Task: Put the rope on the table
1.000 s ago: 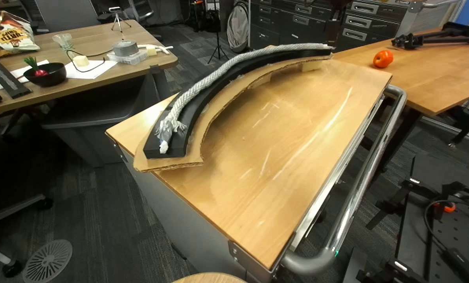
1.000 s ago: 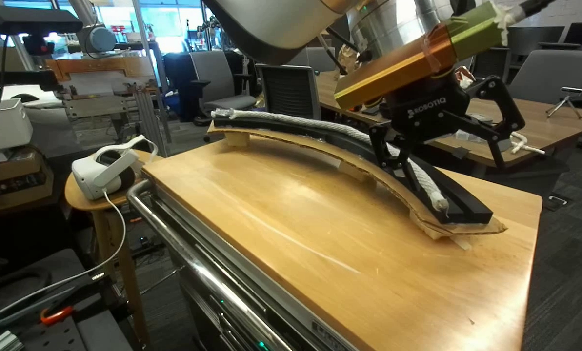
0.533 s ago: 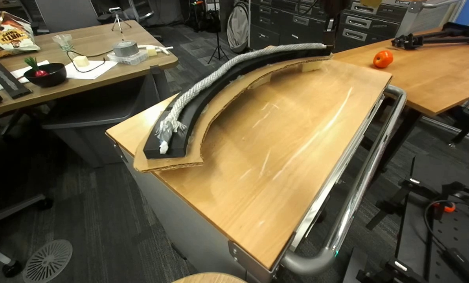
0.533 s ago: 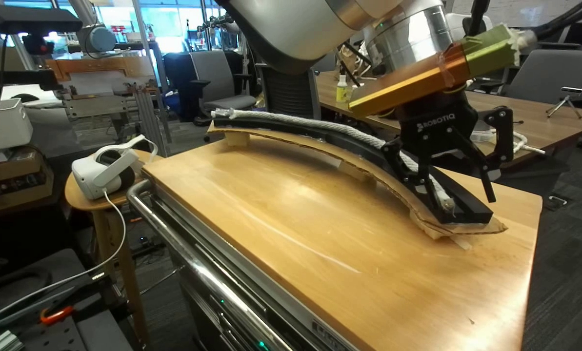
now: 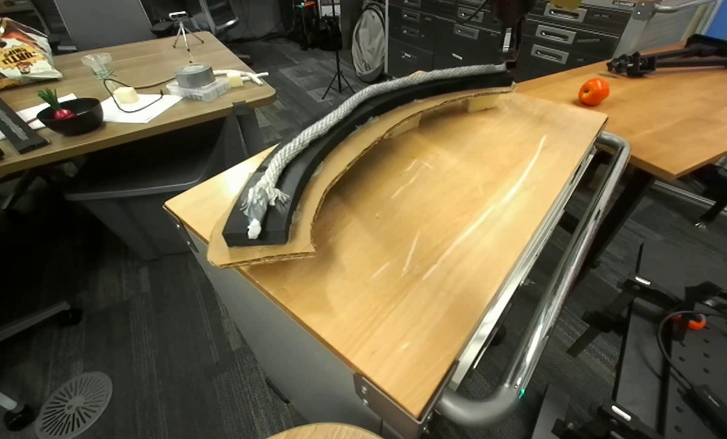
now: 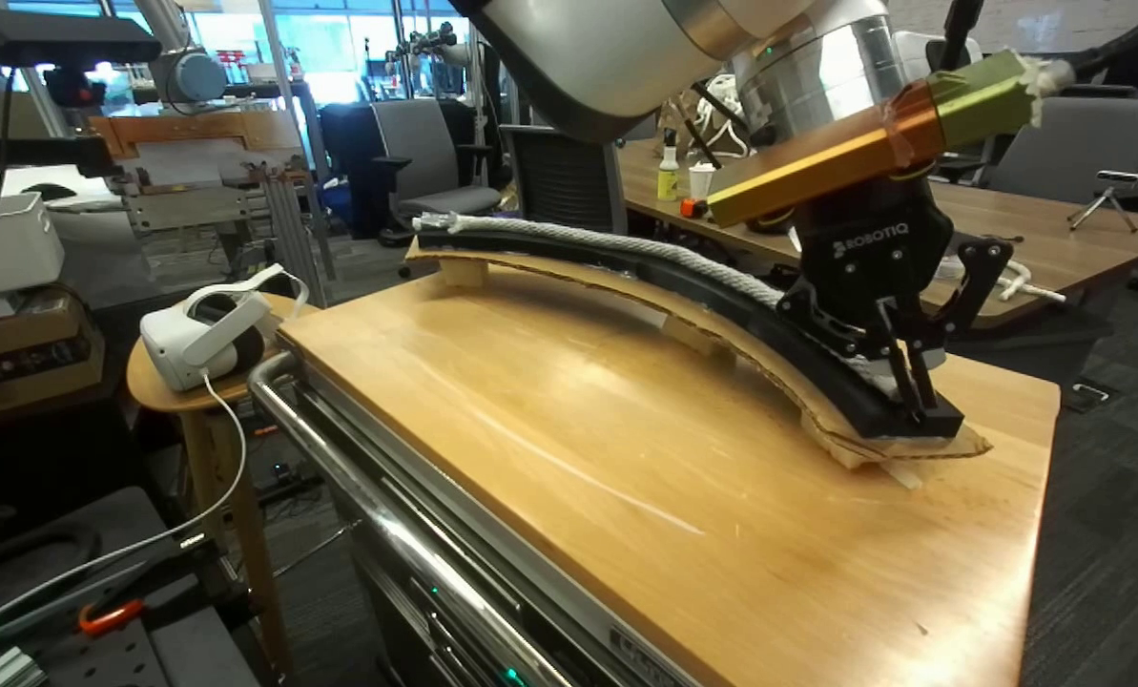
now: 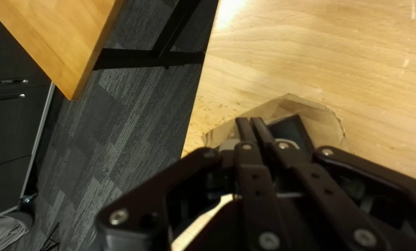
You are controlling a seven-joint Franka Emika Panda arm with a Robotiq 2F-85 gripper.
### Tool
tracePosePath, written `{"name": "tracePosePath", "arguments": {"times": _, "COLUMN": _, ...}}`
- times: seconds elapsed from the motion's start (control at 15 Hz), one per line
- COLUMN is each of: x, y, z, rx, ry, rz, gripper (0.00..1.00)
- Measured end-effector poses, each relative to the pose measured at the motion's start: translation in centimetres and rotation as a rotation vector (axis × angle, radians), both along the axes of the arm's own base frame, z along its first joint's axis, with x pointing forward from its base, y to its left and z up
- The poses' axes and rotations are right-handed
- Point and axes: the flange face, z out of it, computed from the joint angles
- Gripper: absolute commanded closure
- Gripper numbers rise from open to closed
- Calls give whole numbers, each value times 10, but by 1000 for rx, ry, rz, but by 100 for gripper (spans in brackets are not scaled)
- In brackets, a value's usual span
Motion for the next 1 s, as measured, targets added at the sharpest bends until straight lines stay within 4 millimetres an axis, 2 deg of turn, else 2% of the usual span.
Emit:
{"name": "tracePosePath", "arguments": {"times": 0.13, "x": 2, "y": 1, "z": 2, "rx": -2, "ry": -2, "rz": 4, "gripper": 93}}
{"name": "tracePosePath", "arguments": {"times": 0.2, "x": 3, "y": 2, "z": 3, "rx": -2, "ry": -3, "rz": 6, "gripper": 89}}
{"name": "tracePosePath", "arguments": {"times": 0.53, "x": 2, "y": 8, "z": 2, "rx": 10, "ry": 25, "rz": 6, "gripper": 91}}
{"name": "tracePosePath", "arguments": {"times": 0.67, "x": -9, "y": 10, "z": 3, "rx": 0, "ry": 49, "rz": -31, "gripper": 91}}
{"name": "tracePosePath", "arguments": {"times": 0.87, "x": -43, "y": 14, "z": 7, "rx": -28, "ry": 52, "rz": -142, "gripper": 90}}
{"name": "tracePosePath", "arguments": {"times": 0.93, "x": -56, "y": 15, "z": 8, "rx": -31, "ry": 48, "rz": -184, "gripper": 65}}
{"name": "tracePosePath", "arguments": {"times": 1.0, "x": -67, "y": 18, "z": 10, "rx": -30, "ry": 41, "rz": -213, "gripper": 64}}
